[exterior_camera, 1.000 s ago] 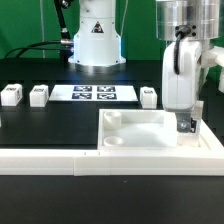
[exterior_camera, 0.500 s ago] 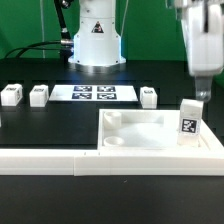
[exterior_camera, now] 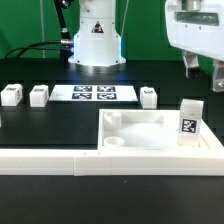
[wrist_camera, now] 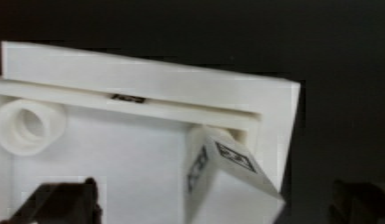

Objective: Assemble square table

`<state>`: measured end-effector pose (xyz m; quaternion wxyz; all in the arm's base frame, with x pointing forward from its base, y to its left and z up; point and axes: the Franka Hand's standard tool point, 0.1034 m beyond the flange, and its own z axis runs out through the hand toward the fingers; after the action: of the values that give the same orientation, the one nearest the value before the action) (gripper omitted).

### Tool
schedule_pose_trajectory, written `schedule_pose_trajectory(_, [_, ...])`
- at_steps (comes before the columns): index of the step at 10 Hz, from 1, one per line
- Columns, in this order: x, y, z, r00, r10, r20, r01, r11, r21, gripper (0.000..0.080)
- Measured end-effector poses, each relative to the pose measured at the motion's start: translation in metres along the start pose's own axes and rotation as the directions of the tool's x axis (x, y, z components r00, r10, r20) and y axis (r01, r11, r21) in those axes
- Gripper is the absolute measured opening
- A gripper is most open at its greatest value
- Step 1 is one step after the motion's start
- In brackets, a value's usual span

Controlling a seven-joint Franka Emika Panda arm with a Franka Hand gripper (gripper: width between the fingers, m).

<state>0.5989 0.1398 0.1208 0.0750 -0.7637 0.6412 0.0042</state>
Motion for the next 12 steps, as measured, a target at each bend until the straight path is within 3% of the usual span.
schedule_pose_trajectory(2, [-0.006, 0.030, -0.007, 0.978, -0.208, -0.012, 0.208, 0.978, 0.031, 0.0648])
schedule_pose_trajectory(3, [-0.010, 0.040, -0.007, 0.960, -0.281, -0.020, 0.281, 0.960, 0.012, 0.0648])
schedule_pose_trajectory(8, [-0.006, 0.038, -0.004, 0.797, -0.603, -0.030, 0.603, 0.798, 0.005, 0.0648])
schedule_pose_trajectory(10, [-0.004, 0.070, 0.013, 0.668, -0.744, 0.001, 0.744, 0.668, -0.018, 0.0648])
schedule_pose_trajectory(12, [-0.002, 0.074, 0.015, 0.556, -0.831, 0.007, 0.831, 0.555, -0.028, 0.0648])
